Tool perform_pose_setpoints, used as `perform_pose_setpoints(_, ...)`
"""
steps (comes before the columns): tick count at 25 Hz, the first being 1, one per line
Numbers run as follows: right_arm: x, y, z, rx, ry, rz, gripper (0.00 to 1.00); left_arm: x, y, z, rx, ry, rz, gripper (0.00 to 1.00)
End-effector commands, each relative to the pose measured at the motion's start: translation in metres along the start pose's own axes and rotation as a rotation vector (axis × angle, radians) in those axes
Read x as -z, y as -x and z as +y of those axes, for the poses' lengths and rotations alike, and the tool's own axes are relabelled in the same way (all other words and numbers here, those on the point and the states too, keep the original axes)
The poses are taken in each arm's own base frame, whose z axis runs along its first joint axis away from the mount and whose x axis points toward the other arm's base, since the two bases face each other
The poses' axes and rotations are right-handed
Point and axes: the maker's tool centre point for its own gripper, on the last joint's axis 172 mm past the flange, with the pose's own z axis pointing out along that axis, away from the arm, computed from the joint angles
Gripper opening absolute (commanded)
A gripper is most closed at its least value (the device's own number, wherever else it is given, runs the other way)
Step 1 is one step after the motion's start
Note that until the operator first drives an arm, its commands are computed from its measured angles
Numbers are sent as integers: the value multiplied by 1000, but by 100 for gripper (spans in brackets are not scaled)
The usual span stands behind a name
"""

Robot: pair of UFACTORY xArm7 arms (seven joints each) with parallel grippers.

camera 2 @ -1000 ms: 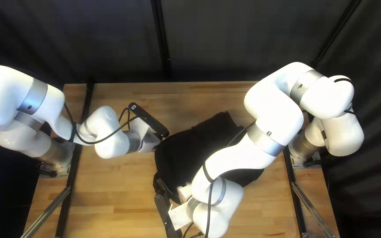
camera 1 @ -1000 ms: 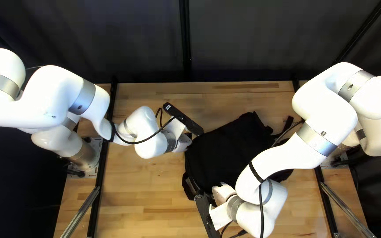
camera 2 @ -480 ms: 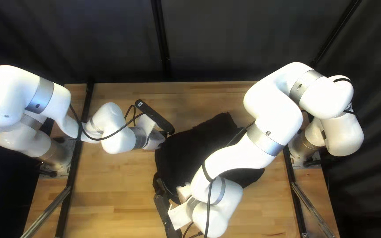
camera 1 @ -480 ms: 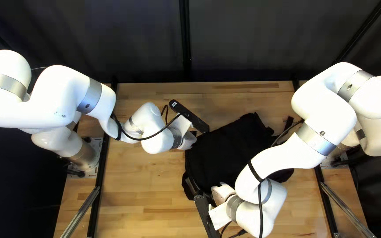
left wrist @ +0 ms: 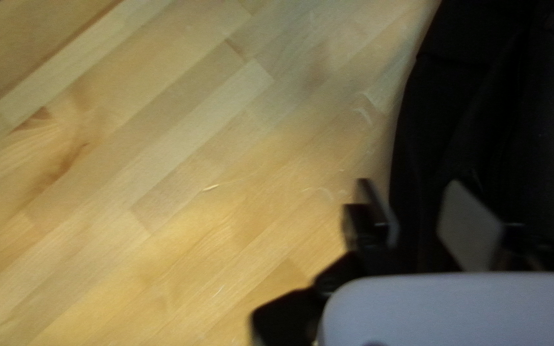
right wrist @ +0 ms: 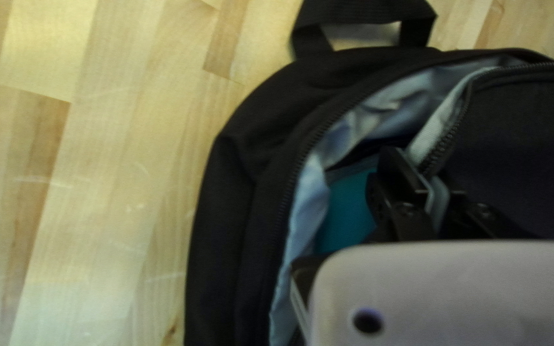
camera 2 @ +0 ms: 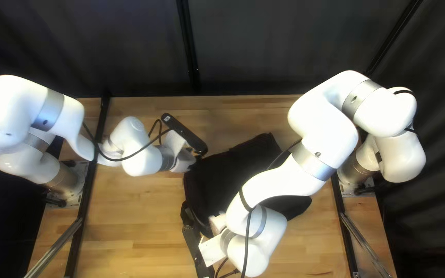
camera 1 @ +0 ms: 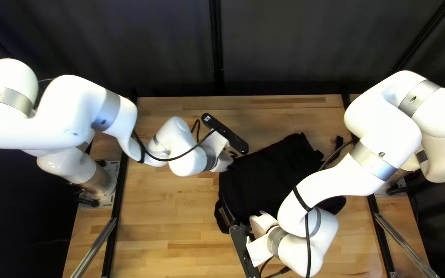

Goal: Remove a lunch box from a kids backpack

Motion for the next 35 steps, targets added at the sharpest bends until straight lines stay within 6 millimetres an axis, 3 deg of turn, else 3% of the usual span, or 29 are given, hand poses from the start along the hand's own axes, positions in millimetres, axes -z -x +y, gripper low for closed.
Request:
perform_pose_setpoints(1, 2, 11, 17, -25, 4, -33, 0, 31, 21, -21, 3, -28, 14, 100)
perform_pose_setpoints(5, 8, 27, 30, -63, 5, -71, 0, 54, 46, -33, 2, -62, 27, 100)
perform_pose_setpoints(8, 12, 39, 39, -103, 1, -98, 0, 66, 79, -44, 3, -90, 41, 100)
perform_pose_setpoints(14, 15, 54, 63, -173, -7, -146, 0, 58, 158, -55, 20, -109, 81, 100)
perform_pose_setpoints(16, 14, 57, 76, -200, -14, -166, 0, 55, 171, -55, 25, -107, 95, 100)
perform_pose_setpoints(20, 13, 65, 106, -267, -25, -200, 0, 51, 181, -50, 28, -95, 122, 100)
perform_pose_setpoints(25, 27, 81, 131, -367, -33, -242, 0, 47, 177, -44, 22, -78, 142, 100)
perform_pose_setpoints(31, 38, 113, 146, -443, -32, -297, 0, 64, 159, -35, 0, -70, 153, 100)
perform_pose_setpoints(35, 35, 133, 141, -491, -46, -334, 0, 66, 157, -32, -11, -70, 153, 100)
